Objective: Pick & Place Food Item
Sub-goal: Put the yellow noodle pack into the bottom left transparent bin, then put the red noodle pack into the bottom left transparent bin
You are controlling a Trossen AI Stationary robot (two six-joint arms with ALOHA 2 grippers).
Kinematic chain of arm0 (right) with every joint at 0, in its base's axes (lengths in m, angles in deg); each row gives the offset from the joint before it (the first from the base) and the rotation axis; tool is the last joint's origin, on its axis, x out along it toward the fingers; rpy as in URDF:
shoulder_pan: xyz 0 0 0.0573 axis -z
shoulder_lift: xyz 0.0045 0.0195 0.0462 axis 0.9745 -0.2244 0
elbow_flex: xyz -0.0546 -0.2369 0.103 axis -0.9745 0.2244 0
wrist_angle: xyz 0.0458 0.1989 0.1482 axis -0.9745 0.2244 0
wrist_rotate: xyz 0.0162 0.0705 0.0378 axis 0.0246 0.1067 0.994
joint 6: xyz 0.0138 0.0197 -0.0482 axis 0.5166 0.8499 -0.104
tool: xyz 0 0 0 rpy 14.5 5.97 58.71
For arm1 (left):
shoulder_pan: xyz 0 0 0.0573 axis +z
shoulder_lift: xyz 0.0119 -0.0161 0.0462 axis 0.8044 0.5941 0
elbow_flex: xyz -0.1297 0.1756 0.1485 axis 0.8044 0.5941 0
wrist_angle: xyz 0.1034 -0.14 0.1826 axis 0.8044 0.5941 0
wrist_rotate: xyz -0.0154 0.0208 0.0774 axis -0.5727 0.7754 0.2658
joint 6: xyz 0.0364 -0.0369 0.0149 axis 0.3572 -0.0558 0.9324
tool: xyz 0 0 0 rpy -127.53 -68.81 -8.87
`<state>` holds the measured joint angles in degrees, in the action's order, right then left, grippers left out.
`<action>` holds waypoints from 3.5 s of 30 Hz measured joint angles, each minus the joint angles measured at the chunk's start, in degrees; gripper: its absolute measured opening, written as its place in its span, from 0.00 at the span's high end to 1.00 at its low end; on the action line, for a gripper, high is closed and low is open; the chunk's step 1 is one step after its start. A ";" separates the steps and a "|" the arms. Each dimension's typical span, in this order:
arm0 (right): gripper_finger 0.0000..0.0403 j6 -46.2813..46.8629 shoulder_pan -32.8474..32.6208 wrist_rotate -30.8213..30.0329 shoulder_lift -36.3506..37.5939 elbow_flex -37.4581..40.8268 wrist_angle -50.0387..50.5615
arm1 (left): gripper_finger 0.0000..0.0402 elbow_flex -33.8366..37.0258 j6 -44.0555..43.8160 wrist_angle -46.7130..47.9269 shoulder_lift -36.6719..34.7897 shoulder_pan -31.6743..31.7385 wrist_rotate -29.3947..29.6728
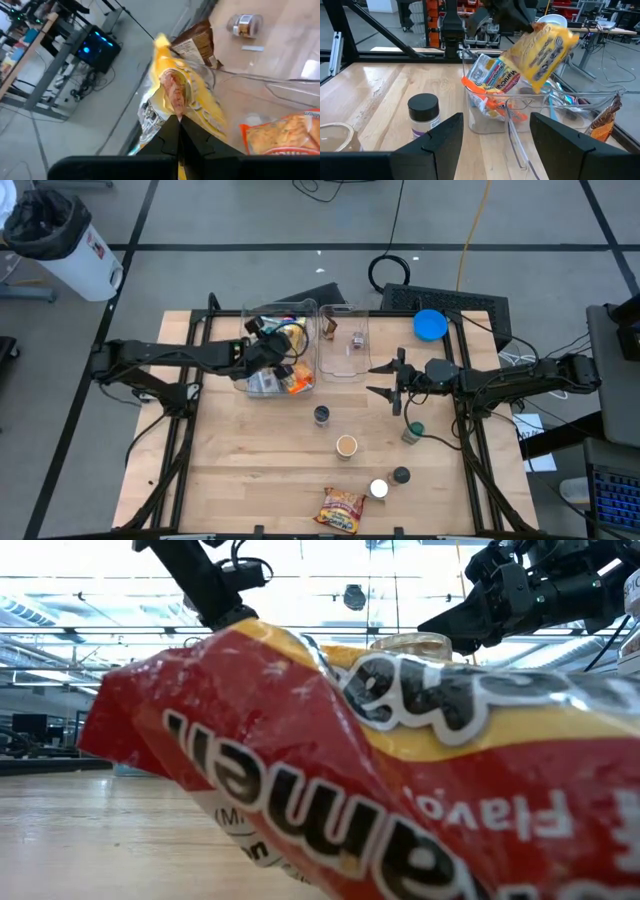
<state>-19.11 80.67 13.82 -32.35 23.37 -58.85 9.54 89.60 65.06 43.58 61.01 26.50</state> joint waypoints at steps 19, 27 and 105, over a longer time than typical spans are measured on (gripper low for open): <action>0.44 -0.17 0.00 -0.01 0.00 -0.01 -0.22 | 0.96 8.15 -8.55 -11.03 11.15 -5.96 -6.90; 0.44 -0.04 0.00 0.00 0.00 -0.02 -0.31 | 0.98 8.21 -11.87 -10.29 13.00 -4.43 -9.58; 0.44 5.66 0.00 0.20 0.02 3.04 -3.31 | 0.50 -2.68 -27.37 -46.41 37.43 -33.37 -43.71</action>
<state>-13.45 80.67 14.01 -32.33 26.41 -62.16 6.86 62.24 18.65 81.01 27.64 -17.21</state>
